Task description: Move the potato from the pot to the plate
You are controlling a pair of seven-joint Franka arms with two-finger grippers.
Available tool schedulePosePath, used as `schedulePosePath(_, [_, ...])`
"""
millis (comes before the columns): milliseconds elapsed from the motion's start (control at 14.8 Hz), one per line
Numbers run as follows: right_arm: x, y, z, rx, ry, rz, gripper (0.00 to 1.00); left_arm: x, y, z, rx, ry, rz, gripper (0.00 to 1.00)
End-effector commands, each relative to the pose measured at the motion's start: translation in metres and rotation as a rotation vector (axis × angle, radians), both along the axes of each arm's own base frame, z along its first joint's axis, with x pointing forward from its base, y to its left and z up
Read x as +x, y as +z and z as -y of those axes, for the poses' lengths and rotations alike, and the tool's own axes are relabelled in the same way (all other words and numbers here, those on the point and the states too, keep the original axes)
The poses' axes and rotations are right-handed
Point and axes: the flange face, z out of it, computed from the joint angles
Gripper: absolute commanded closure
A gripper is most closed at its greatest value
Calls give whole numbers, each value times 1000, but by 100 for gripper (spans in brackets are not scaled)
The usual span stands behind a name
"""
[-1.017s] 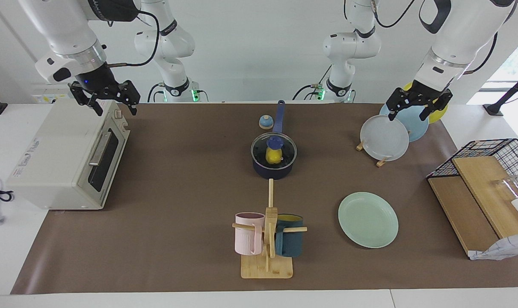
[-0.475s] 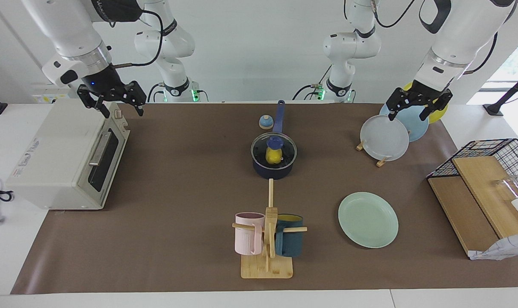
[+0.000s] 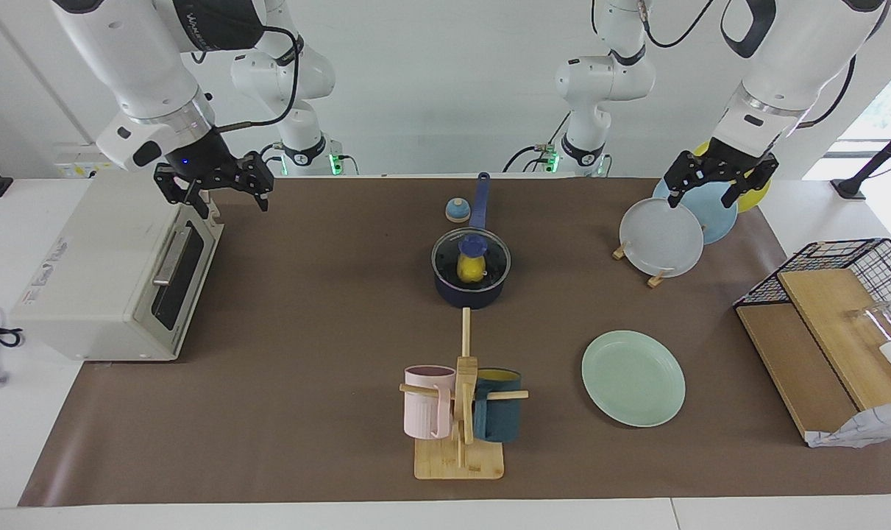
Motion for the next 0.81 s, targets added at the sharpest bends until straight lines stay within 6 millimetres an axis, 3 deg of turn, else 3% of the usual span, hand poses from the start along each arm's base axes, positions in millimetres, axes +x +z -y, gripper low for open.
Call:
schedulePosePath(0, [9, -10, -77, -18, 19, -18, 0, -6, 3, -3, 15, 3, 0, 0])
schedulePosePath(136, [2, -25, -142, -31, -16, -17, 0, -6, 3, -3, 16, 1, -2, 0])
schedulePosePath(339, [-1, -49, -210, -6, -80, -1, 0, -6, 3, -3, 15, 1, 0, 0])
schedulePosePath(542, [-21, -83, -308, 44, -118, 58, 0, -6, 3, -3, 15, 3, 0, 0])
schedulePosePath(746, [-49, -115, -355, 38, -126, 51, 0, -6, 3, -3, 15, 1, 0, 0])
